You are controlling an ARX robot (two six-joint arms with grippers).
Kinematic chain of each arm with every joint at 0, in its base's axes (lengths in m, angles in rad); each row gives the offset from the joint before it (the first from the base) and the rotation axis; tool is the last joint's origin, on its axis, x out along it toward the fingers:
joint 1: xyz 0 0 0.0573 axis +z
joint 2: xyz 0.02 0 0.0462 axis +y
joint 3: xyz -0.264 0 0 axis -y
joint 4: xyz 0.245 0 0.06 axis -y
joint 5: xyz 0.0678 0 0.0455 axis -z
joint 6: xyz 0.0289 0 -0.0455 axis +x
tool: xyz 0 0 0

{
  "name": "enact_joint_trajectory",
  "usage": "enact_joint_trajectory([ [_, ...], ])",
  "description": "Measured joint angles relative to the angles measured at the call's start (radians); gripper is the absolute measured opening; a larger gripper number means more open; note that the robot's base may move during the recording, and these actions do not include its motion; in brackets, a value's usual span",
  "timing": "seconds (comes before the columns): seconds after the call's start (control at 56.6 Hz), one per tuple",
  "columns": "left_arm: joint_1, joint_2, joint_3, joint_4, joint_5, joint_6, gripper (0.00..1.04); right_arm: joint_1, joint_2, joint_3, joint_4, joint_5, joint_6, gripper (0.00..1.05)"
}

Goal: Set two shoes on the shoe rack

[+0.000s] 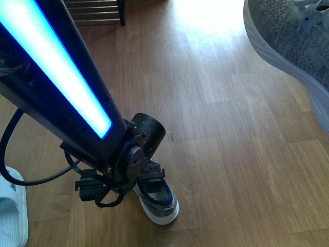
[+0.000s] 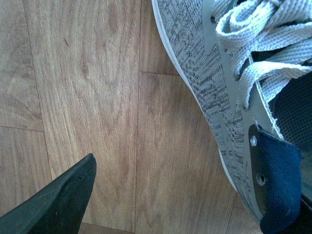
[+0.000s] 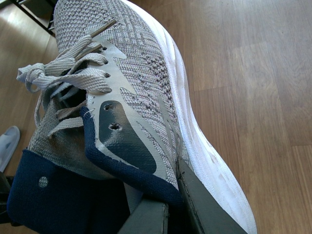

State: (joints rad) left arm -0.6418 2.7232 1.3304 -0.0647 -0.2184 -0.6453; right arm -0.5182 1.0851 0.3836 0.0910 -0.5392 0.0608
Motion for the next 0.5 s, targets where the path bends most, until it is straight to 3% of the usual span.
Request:
enact_joint_trajectory([
  [0.495, -0.004, 0.103, 0.1, -0.014, -0.05, -0.005, 0.95, 0.0, 0.0, 0.0, 0.0, 0.0, 0.0, 0.01],
])
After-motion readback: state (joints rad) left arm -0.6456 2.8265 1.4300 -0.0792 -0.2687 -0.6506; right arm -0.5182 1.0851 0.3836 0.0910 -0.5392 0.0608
